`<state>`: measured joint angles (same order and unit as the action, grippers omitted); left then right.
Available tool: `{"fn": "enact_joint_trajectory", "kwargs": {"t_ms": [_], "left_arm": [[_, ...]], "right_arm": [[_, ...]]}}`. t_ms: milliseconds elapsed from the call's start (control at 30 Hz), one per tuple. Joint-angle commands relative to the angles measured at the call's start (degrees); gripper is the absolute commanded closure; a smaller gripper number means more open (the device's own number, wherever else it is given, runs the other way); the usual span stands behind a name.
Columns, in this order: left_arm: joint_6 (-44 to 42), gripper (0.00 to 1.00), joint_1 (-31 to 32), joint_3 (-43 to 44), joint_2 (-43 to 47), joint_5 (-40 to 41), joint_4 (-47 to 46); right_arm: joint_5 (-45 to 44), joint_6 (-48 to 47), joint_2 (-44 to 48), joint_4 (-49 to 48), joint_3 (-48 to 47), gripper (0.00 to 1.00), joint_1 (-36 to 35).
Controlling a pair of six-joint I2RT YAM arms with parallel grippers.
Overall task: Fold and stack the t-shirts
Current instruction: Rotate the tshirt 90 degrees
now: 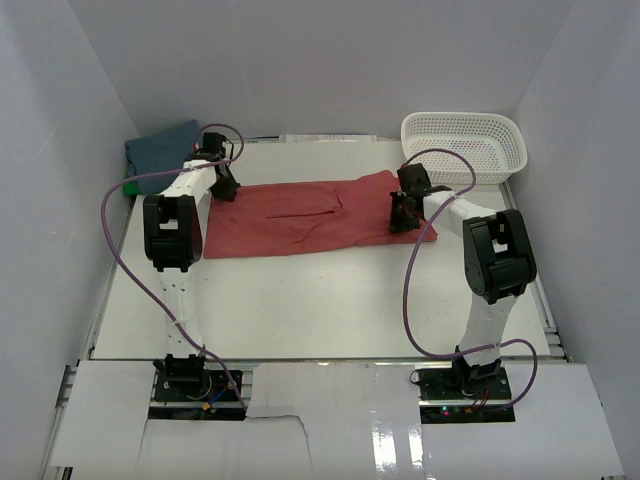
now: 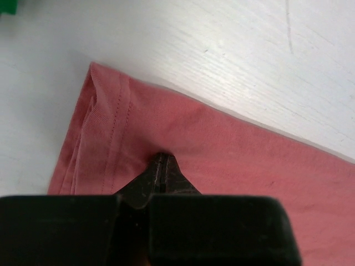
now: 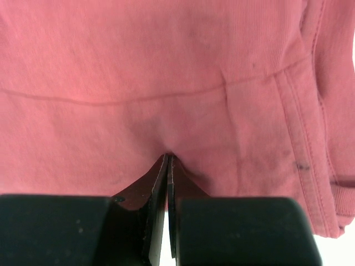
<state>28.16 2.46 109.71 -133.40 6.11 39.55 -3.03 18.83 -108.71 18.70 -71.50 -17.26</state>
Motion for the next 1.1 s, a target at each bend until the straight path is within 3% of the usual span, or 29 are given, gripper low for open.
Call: {"fn": "enact_joint_trajectory", "kwargs": {"t_ms": [0, 300, 733, 1067], "left_arm": [[2.7, 1.00, -0.8, -7.5, 0.3, 4.2, 9.1], [5.7, 1.00, -1.0, -18.6, 3.2, 2.2, 10.4], [10.2, 1.00, -0.4, -44.0, 16.9, -4.8, 2.8], [16.7, 1.00, 10.5, -52.7, 23.9, -9.4, 1.2]], "right_arm": [[-0.1, -0.7, -2.1, 1.8, -4.8, 0.92, 0.2], [0.8, -0.7, -7.4, 4.1, -11.4, 0.92, 0.2], [2.4, -1.8, -17.3, 7.8, -24.3, 0.92, 0.2], [6.4, -1.4, -24.9, 10.2, -34.7, 0.92, -0.2]]}}
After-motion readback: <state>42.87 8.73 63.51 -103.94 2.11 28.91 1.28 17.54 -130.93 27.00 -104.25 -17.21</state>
